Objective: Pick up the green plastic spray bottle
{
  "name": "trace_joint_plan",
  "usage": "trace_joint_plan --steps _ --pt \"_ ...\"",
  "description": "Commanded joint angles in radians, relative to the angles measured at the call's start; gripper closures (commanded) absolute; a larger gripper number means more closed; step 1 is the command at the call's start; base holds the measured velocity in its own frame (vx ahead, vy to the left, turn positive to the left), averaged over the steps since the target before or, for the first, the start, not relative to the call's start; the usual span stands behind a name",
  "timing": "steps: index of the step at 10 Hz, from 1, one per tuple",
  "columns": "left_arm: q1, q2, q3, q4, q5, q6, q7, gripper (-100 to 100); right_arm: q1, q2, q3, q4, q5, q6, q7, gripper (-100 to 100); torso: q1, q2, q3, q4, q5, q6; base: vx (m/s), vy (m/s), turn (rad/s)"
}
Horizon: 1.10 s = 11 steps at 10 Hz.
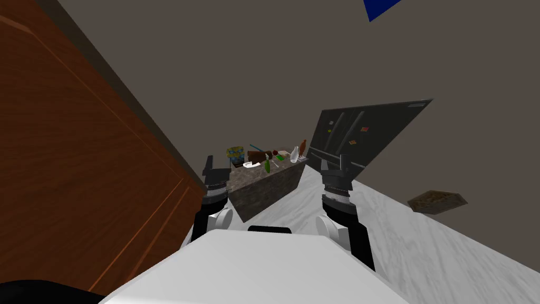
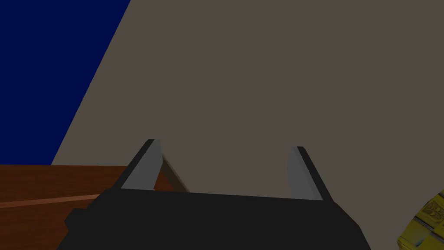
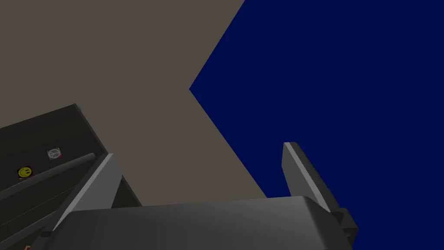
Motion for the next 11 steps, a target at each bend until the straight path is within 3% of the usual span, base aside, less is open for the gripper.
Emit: trace_joint_plan --steps 1,5,9,11 --pt "-0.007 0.041 0.005 0.007 0.011 0.009 0.007 -100 0.000 0.000 0.000 0.000 0.000 0.000 0.000 0 0.000 0.000 0.000 0.000 0.000 0.000 0.001 -0.037 0.062" --pt "-0.046 0.134 0.037 0.050 0.071 0.062 0.043 -100 0.000 0.000 0.000 0.000 0.000 0.000 0.000 0 -0.010 0.000 0.000 0.000 -0.002 0.000 0.011 -0.151 0.135" --pt "-0.113 0.189 0.088 0.123 0.171 0.144 0.101 -100 0.000 0.000 0.000 0.000 0.000 0.000 0.000 0 -0.019 0.000 0.000 0.000 -0.004 0.000 -0.011 -0.273 0.228" --pt "-0.153 0.205 0.119 0.166 0.230 0.192 0.135 -100 0.000 0.001 0.000 0.000 0.000 0.000 0.000 0 -0.022 0.000 0.000 0.000 -0.005 0.000 -0.032 -0.355 0.318"
